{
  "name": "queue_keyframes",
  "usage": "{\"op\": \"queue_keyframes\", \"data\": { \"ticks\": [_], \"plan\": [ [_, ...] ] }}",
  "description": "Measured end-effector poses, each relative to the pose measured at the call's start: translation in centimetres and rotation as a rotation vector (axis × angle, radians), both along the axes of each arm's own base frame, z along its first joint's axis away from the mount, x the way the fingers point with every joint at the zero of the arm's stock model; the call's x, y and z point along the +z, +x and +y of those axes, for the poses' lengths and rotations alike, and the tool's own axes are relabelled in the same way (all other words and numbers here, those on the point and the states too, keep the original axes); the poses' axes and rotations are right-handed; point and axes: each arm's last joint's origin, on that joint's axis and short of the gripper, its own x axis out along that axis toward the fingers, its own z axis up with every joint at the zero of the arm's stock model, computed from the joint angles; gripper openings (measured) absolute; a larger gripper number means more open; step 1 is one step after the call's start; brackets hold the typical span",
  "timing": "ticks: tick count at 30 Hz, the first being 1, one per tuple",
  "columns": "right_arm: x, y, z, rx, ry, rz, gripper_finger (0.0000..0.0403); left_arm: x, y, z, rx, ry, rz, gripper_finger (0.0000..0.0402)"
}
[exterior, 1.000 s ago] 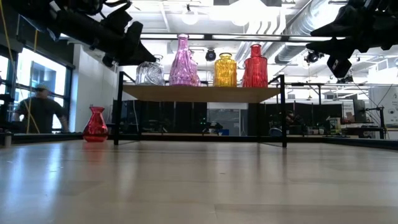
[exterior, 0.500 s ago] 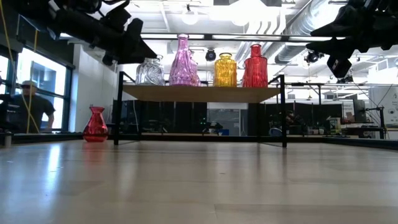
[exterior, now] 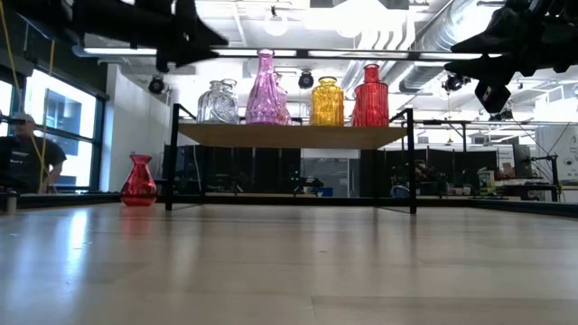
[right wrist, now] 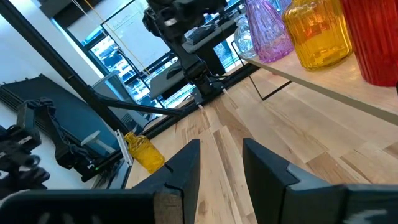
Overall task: Sort vases onto shelf
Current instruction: Put the transparent vase on the shelf aligned with the other transparent vase
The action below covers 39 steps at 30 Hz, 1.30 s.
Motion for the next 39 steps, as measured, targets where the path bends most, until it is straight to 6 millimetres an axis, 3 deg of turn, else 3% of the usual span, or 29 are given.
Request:
{"op": "queue_keyframes", "data": {
  "ticks": [5,13,39],
  "plan": [
    [0.0,0.0,0.0,0.000,0.000,0.001,0.0103,-0.1,0.2,-1.1,-0.224,-0.009,0.015,0.0198],
    [0.0,0.0,0.0,0.000,0.000,0.001,0.0103,-1.8,0.4,-2.1,-0.271,-0.130,0.145,0.0198],
    [0.0,0.0,0.0,0.000,0.000,0.003,0.0103,-4.0,1.1,-1.3,-0.198,-0.226,0.269,0.0197]
  ]
}}
